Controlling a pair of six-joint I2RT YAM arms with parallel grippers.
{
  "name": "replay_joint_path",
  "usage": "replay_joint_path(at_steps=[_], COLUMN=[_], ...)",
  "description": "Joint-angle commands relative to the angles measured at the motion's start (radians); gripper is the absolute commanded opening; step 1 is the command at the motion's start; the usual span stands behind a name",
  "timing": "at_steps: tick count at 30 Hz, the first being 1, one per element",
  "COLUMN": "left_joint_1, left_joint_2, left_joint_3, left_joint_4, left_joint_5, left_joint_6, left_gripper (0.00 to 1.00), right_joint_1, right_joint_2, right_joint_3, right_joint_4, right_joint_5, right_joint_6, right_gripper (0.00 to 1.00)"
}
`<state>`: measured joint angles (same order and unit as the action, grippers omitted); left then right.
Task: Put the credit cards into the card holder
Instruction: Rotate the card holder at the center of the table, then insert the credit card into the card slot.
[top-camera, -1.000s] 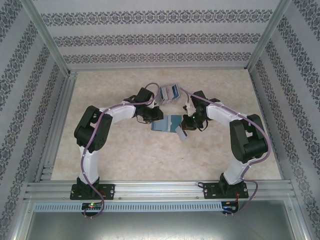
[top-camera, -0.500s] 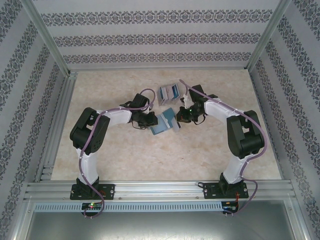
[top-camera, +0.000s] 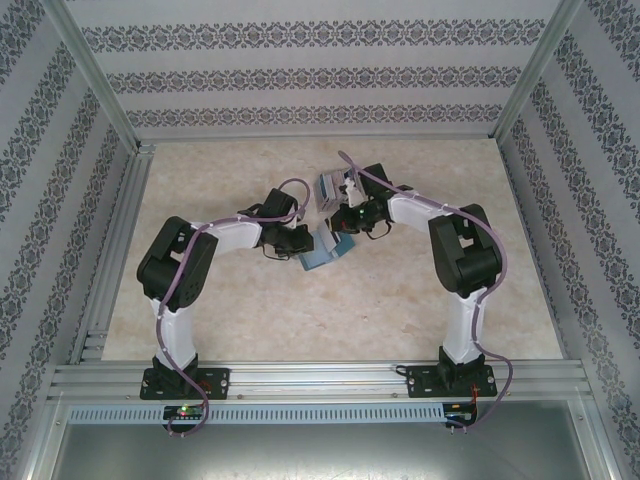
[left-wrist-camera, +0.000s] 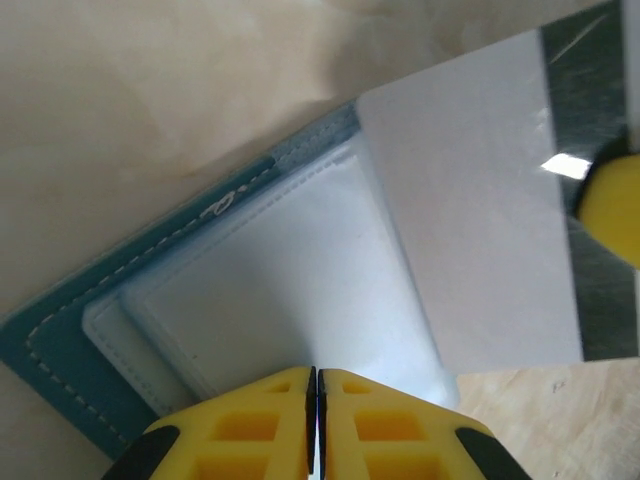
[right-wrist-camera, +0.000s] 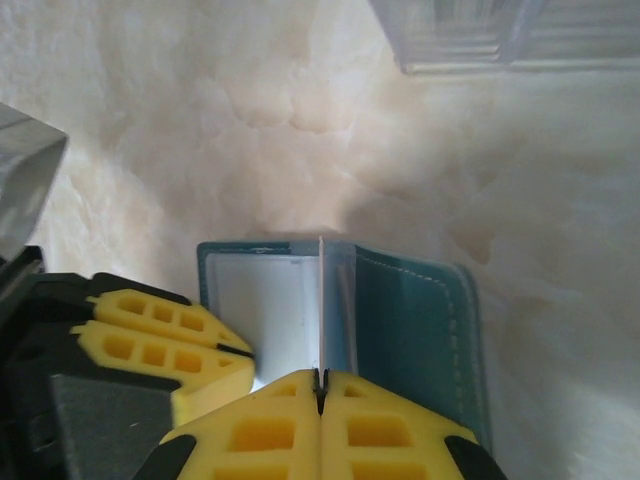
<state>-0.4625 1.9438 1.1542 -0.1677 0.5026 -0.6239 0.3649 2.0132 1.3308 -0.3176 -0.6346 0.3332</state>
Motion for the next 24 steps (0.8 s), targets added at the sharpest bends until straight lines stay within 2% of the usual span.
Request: replay_joint_path(at_steps=[1, 24], left_joint_1=[0.011, 0.022], left_joint_2=[-0.03, -0.036], left_joint_3=[-0.023, -0.031], left_joint_4=[-0.076, -0.084], left_joint_5=[-0.041, -0.051], left_joint_6=[0.042, 0.05], left_gripper=[0.12, 0.12], right_joint_1=[0.008, 0.044], right_joint_2=[0.018, 0.027], right_joint_3=[0.027, -0.061], right_joint_4=[0.015, -0.011], right_joint_5=[-0.002, 0.021], right_joint_6=[-0.037, -0.042], right_gripper=[0.06, 0.06])
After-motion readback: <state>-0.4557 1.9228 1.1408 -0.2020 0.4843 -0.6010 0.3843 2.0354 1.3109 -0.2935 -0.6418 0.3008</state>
